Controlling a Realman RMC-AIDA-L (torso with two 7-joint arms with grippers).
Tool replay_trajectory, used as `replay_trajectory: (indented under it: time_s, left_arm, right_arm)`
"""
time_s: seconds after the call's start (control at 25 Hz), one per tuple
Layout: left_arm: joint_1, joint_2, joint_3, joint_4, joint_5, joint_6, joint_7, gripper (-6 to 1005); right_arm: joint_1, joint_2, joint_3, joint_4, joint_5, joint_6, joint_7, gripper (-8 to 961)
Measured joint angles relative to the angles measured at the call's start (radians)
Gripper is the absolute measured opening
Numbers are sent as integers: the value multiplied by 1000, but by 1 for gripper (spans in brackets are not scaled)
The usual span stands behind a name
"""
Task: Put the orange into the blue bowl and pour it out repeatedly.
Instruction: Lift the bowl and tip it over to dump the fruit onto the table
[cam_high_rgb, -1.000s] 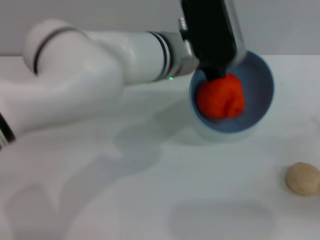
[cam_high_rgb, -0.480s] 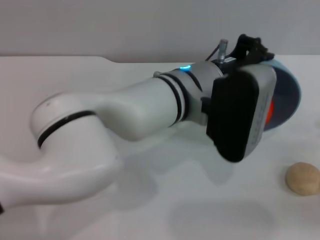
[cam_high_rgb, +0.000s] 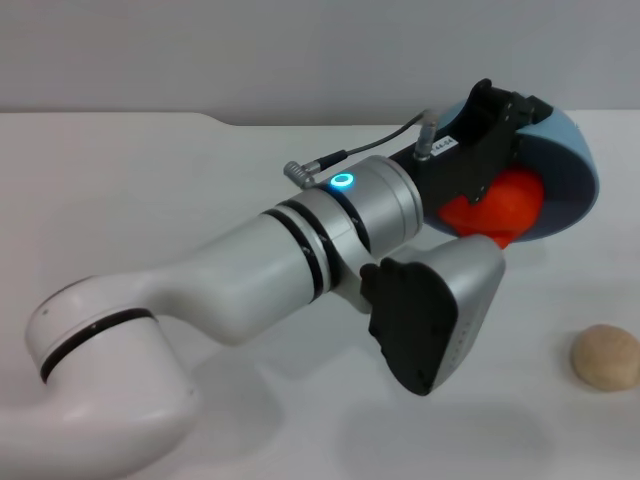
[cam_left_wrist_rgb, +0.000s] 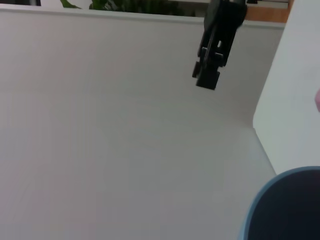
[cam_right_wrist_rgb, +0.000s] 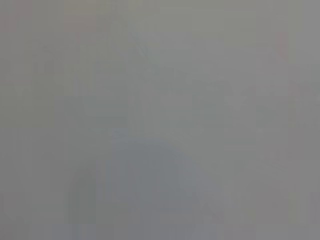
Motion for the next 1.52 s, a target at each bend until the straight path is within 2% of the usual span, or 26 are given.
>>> replay_trajectory:
  time_s: [0.24,0.4,0.88,1.04,1.24,1.32,1.36,1.4,1.52]
  left_arm:
    - [23,1,11,-37,-1,-102,3,-2]
    - [47,1,33,-81,-1,-242,41,-2]
    - [98,-1,111,-101,-22,-394,201,-2]
    - [78,-2,106,-104,-101,-358,206,-2]
    - [49,-1,39,-65,-385,-239,195,-1]
    - [30,1,-11,-46,-513,-158,192,-1]
    - [17,4,-85,-7,-653,-3,190,-1]
    - [17,4,-85,-7,-653,-3,190,-1]
    - [-3,5,-223,31,-803,238,157,-1]
  right_arm:
    - [1,0,9,-2,1,-3,0,664]
    - [3,0,10,0,1,-3,0,659]
    - [8,2,10,0,1,-2,-1,643]
    - [9,2,10,1,1,-2,2,637]
    - [7,0,11,8,41,7,35,631]
    - [4,-3,12,-28,47,18,100,628]
    - [3,-3,13,-60,47,31,156,627]
    - [0,-4,14,-101,45,48,243,625]
    - [-1,-9,12,-178,9,68,408,621]
